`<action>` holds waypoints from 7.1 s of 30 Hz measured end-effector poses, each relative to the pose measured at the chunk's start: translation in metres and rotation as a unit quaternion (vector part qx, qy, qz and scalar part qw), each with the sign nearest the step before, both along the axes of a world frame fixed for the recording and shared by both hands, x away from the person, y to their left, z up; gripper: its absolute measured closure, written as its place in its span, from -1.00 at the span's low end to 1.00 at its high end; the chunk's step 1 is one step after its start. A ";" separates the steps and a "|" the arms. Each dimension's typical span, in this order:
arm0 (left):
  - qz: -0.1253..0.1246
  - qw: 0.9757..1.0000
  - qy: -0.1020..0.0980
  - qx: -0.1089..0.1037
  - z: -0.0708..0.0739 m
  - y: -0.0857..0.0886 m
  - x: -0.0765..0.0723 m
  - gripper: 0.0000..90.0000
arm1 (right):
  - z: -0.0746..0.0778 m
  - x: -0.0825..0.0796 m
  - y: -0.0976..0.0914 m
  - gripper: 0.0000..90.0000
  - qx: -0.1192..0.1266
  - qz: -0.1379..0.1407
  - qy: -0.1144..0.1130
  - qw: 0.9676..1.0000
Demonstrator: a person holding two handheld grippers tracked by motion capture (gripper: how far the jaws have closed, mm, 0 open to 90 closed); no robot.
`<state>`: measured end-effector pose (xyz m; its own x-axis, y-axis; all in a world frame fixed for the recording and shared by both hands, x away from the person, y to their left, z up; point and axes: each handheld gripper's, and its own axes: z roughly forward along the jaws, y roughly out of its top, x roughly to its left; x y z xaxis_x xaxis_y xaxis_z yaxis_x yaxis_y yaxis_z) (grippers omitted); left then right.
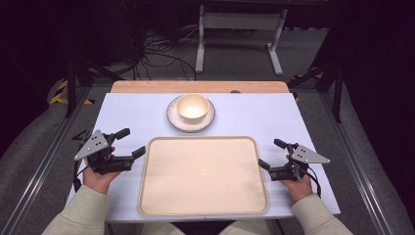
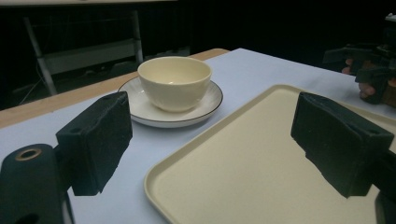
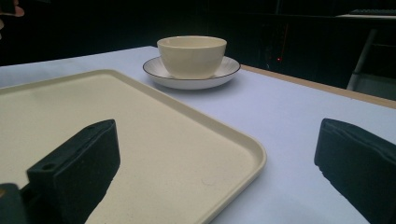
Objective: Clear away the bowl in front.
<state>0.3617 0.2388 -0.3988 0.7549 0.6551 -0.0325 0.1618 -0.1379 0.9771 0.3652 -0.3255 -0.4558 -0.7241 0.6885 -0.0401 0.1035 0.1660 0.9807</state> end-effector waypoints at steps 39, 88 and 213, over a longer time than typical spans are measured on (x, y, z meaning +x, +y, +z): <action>-0.013 1.000 0.007 -0.007 0.038 -0.034 0.053 -0.72 | 0.000 0.000 -0.001 -0.99 0.006 -0.002 0.002 1.000; 0.018 1.000 -0.002 -0.003 0.064 -0.078 0.142 -0.74 | 0.000 -0.001 -0.002 -0.99 0.012 -0.006 0.004 1.000; 0.171 0.892 0.386 0.160 0.005 -0.146 0.233 0.86 | 0.000 -0.001 -0.003 -0.98 0.020 -0.013 0.007 1.000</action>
